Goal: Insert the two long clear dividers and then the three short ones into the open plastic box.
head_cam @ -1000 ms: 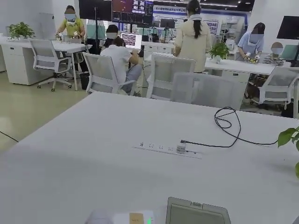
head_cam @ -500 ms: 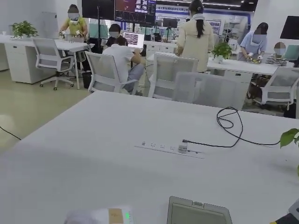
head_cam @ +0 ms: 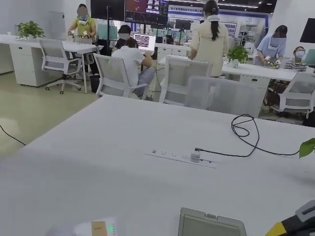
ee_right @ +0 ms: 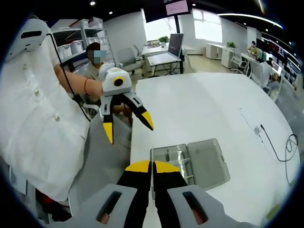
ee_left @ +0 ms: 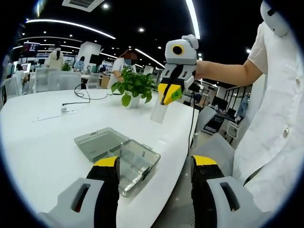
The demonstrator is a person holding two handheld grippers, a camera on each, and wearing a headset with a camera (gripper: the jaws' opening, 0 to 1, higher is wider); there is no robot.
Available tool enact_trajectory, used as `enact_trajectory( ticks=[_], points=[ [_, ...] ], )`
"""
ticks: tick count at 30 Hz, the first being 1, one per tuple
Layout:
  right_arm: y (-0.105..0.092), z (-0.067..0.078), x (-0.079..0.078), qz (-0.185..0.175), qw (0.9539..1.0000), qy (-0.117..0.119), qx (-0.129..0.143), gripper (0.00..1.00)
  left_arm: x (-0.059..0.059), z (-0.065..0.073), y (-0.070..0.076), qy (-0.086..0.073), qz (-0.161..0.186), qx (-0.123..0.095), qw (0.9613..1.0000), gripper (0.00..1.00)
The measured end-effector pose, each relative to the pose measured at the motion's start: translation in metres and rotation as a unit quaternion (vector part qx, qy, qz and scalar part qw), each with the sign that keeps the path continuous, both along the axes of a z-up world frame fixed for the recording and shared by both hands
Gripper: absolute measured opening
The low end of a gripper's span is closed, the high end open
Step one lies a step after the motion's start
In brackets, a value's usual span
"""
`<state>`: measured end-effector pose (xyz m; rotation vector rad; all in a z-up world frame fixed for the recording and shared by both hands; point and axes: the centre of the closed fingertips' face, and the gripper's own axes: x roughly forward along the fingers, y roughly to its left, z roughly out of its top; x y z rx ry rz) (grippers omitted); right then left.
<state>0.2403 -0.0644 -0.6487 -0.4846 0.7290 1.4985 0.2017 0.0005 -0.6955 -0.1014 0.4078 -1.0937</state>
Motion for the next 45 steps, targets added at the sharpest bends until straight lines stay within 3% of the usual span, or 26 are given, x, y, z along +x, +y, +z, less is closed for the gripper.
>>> enact_trajectory(
  ticks=[5,8,10,21,27,35,45],
  points=[
    [0.003,-0.011,0.009,-0.005,1.0000,-0.004,-0.006,0.03,-0.001,-0.007,0.005,-0.002,0.004,0.011,0.9999,0.71],
    [0.004,-0.018,0.015,-0.007,0.9999,-0.004,-0.009,0.03,-0.003,-0.013,0.007,0.005,0.005,0.015,0.9999,0.75],
    [0.002,-0.027,0.023,-0.009,0.9999,-0.006,-0.011,0.03,-0.003,-0.015,0.008,0.005,0.006,0.018,0.9998,0.79],
    [0.006,-0.066,0.031,-0.002,0.9995,-0.008,-0.031,0.03,-0.004,-0.025,0.012,0.010,0.017,0.024,0.9995,1.00],
    [0.006,-0.087,0.034,0.002,0.9991,-0.011,-0.040,0.03,-0.005,-0.028,0.014,0.020,0.017,0.023,0.9994,1.00],
    [0.005,-0.105,0.037,0.007,0.9982,-0.023,-0.055,0.03,-0.004,-0.029,0.014,0.021,0.020,0.020,0.9994,1.00],
    [0.004,-0.112,0.038,0.005,0.9980,-0.027,-0.057,0.03,-0.003,-0.030,0.013,0.022,0.021,0.018,0.9994,1.00]
  ],
)
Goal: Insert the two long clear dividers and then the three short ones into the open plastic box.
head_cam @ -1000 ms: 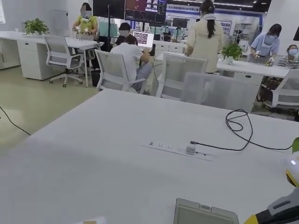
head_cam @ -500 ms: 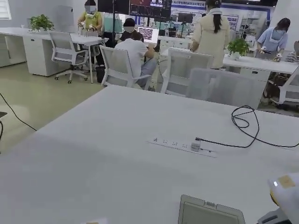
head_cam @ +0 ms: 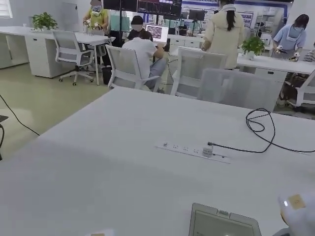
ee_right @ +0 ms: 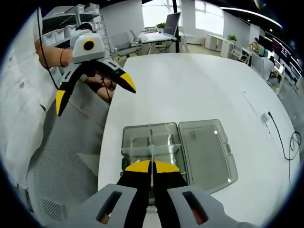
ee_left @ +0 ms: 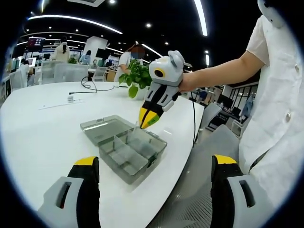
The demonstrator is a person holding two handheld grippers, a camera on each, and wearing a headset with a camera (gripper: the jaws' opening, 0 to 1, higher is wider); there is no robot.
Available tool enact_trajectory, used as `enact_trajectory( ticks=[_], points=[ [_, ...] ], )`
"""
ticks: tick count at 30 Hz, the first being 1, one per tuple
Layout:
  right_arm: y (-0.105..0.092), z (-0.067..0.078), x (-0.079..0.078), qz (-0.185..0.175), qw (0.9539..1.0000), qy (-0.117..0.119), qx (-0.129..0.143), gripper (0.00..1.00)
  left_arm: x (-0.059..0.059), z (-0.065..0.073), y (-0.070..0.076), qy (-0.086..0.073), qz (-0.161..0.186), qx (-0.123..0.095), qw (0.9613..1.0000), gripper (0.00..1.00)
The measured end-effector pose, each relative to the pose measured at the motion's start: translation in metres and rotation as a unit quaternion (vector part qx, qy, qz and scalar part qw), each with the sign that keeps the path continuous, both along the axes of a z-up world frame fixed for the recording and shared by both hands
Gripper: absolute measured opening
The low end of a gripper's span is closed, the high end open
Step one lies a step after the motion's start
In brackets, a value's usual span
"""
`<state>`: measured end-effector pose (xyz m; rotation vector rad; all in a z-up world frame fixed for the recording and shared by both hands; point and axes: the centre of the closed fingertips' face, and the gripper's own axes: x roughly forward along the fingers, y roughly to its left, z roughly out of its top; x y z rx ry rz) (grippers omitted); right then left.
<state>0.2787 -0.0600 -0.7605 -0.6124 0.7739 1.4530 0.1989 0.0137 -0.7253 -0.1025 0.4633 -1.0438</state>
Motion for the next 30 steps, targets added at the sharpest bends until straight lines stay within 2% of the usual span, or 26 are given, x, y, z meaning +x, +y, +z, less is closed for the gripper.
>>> enact_trajectory(
  ticks=[11,19,30],
  points=[
    [0.009,-0.006,-0.006,0.034,0.9990,-0.026,-0.011,0.03,-0.002,-0.002,-0.003,0.004,-0.003,-0.002,1.0000,1.00],
    [0.012,-0.009,-0.005,0.034,0.9992,-0.021,-0.010,0.03,-0.002,-0.001,-0.003,0.003,-0.003,-0.004,1.0000,1.00],
    [0.017,-0.028,-0.007,0.047,0.9981,-0.020,-0.034,0.03,-0.002,-0.002,-0.002,0.003,-0.003,-0.003,1.0000,1.00]
  ],
)
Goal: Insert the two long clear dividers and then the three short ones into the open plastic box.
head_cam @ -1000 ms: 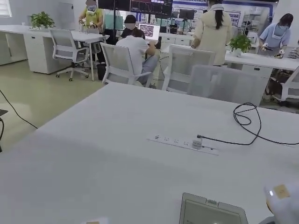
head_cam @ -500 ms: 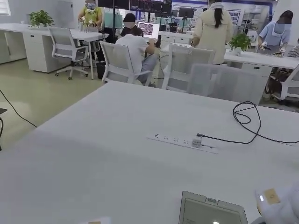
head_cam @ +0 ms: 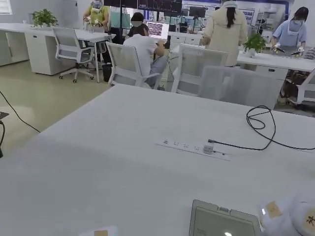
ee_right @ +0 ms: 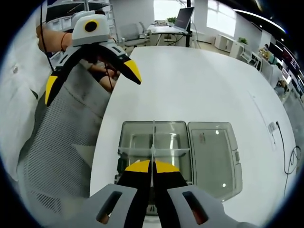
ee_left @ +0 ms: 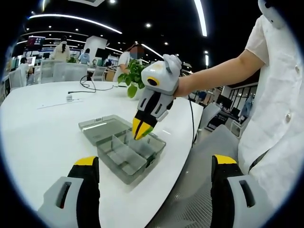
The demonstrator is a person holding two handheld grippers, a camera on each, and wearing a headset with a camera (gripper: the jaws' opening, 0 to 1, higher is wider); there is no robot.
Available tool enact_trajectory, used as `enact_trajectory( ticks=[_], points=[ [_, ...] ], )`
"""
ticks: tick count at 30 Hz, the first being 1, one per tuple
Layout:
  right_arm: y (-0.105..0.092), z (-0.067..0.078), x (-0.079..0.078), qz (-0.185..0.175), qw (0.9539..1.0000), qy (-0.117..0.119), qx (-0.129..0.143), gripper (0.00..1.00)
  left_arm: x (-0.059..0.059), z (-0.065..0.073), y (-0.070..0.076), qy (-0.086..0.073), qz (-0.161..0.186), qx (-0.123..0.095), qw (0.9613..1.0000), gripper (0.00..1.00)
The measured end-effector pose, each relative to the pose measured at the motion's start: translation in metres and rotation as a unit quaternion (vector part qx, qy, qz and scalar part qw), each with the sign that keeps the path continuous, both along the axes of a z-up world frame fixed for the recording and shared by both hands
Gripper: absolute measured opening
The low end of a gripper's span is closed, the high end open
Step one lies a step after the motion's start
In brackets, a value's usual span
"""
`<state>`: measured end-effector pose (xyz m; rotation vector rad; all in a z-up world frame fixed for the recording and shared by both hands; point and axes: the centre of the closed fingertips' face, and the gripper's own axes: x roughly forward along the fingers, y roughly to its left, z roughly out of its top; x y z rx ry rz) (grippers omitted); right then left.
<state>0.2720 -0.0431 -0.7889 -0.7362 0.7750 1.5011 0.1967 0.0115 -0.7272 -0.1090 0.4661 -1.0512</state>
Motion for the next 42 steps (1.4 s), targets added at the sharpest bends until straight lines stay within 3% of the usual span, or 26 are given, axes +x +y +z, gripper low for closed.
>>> enact_trajectory(
  ticks=[14,24,33,42],
  points=[
    [-0.002,-0.025,-0.001,0.018,0.9988,-0.006,-0.045,0.03,0.000,0.001,-0.001,0.000,0.000,-0.002,1.0000,1.00],
    [-0.002,-0.027,-0.001,0.019,0.9985,-0.008,-0.051,0.03,-0.001,0.001,-0.002,-0.001,-0.003,0.000,1.0000,1.00],
    [-0.002,-0.026,-0.001,0.009,0.9989,-0.006,-0.045,0.04,-0.001,-0.001,0.000,0.002,-0.003,0.003,1.0000,1.00],
    [-0.004,-0.009,0.005,-0.024,0.9996,-0.006,-0.015,0.10,0.000,0.000,0.001,0.003,0.001,0.002,1.0000,1.00]
  ],
)
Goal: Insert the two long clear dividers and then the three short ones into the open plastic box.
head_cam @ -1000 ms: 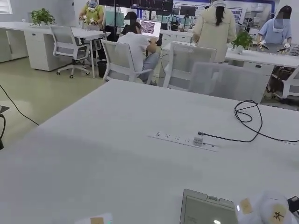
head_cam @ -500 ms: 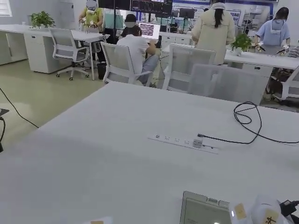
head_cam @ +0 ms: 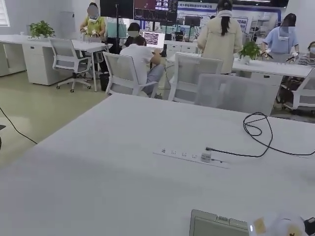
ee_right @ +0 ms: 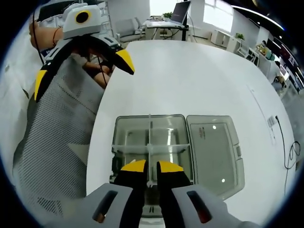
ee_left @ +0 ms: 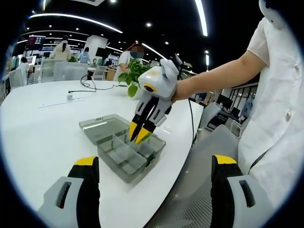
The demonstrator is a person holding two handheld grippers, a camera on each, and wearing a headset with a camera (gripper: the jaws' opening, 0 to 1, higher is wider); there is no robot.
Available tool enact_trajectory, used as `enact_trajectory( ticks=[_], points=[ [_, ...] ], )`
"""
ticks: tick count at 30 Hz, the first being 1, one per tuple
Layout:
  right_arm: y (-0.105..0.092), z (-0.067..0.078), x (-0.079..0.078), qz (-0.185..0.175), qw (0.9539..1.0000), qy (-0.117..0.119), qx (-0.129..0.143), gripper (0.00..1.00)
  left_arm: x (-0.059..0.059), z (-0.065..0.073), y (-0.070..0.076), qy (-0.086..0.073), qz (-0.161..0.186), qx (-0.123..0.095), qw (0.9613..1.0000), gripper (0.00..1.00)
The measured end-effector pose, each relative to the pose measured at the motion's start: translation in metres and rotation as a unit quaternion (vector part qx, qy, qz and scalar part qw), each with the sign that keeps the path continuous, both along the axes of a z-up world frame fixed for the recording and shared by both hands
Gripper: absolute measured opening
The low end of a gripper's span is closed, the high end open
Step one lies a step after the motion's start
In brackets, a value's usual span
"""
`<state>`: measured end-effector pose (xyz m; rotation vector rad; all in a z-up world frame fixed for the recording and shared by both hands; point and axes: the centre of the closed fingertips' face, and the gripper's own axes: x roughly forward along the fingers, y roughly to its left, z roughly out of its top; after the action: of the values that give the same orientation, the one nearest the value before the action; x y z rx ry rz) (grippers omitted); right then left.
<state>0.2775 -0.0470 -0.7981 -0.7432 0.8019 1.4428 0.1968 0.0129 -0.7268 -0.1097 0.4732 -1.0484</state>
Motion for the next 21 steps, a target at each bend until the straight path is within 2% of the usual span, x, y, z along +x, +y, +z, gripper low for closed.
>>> enact_trajectory(
  ticks=[10,21],
  points=[
    [-0.014,0.029,0.004,-0.053,0.9973,-0.001,0.051,0.17,0.000,0.002,0.003,-0.001,0.003,0.003,1.0000,1.00],
    [-0.046,0.051,0.001,-0.094,0.9926,-0.007,0.076,0.26,0.000,0.003,0.005,-0.002,0.006,0.006,1.0000,0.99]
  ],
)
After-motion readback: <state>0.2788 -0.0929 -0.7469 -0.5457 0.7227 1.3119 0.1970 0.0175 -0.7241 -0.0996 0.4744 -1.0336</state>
